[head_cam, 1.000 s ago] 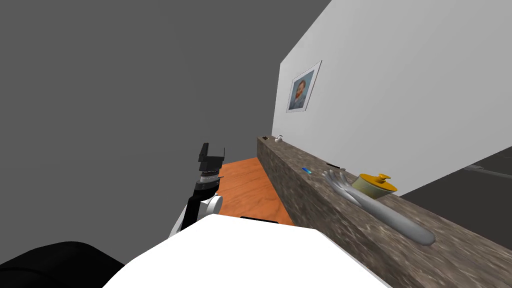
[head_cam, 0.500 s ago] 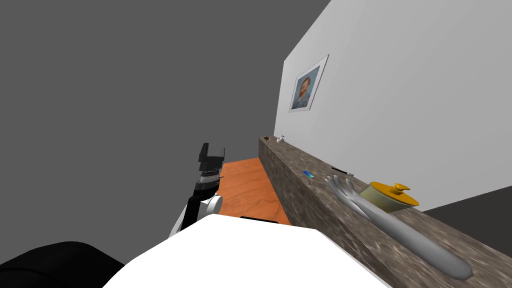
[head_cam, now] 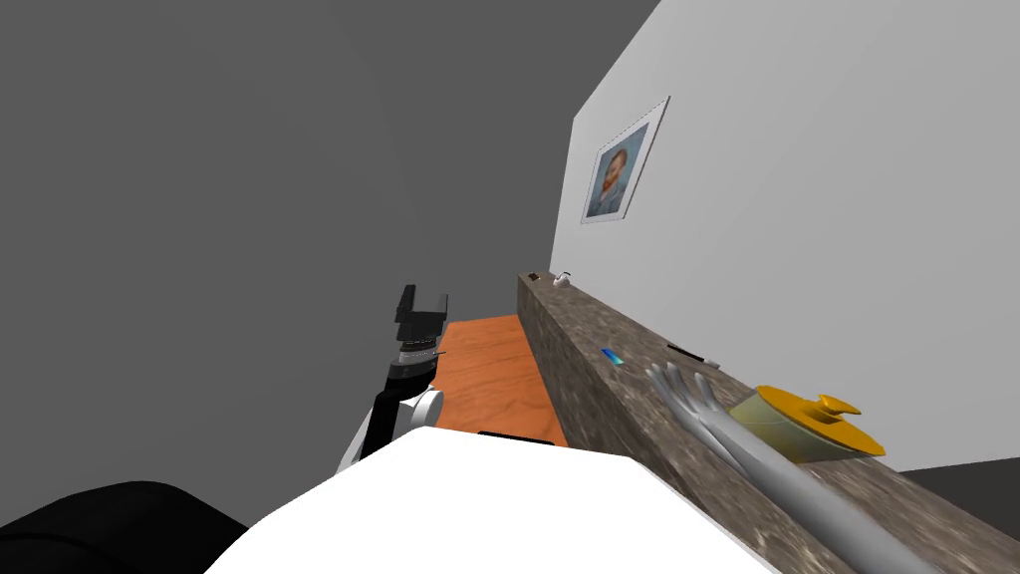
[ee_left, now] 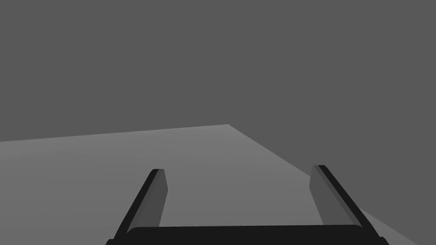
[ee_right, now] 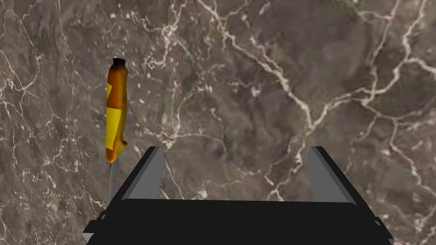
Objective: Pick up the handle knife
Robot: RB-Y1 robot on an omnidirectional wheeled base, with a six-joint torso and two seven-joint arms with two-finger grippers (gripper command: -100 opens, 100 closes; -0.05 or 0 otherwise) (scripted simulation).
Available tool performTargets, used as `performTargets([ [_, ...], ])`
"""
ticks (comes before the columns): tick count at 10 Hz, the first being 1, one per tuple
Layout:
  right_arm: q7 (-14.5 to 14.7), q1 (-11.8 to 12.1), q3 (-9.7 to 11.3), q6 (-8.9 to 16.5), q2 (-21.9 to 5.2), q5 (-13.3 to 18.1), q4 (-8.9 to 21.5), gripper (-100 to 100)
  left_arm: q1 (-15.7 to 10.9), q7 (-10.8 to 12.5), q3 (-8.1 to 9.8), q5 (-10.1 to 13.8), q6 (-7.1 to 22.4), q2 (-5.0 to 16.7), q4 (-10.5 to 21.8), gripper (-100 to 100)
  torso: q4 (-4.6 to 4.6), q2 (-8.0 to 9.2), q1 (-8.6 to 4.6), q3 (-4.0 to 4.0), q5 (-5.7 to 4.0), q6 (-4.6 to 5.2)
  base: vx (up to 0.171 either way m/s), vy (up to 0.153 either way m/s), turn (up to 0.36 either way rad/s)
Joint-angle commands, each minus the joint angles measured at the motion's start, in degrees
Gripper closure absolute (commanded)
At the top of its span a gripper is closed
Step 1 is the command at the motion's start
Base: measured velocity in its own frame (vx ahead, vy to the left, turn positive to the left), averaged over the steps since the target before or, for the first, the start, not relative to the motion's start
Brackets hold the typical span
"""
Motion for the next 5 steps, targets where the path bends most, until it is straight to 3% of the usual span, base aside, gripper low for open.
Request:
performTargets([
  [1,0.8,-0.6,0.5,0.4,-0.8,0.2,-0.3,-100,0.0,0.0,0.00,0.0,0.0,0.0,0.0,0,0.00,0.00,0.00,0.00,0.00,0.00,0.049,-0.227,0.221],
  [2,0.8,-0.6,0.5,0.4,-0.8,0.2,-0.3,-100,0.0,0.0,0.00,0.0,0.0,0.0,0.0,0,-0.02,-0.06,-0.23,-0.04,-0.01,-0.07,0.046,-0.229,0.140],
  [5,1.3,-1.2,0.6,0.4,-0.6,0.3,-0.9,-100,0.0,0.0,0.00,0.0,0.0,0.0,0.0,0,0.00,-0.04,-0.07,-0.02,-0.01,0.00,0.032,-0.159,0.072],
])
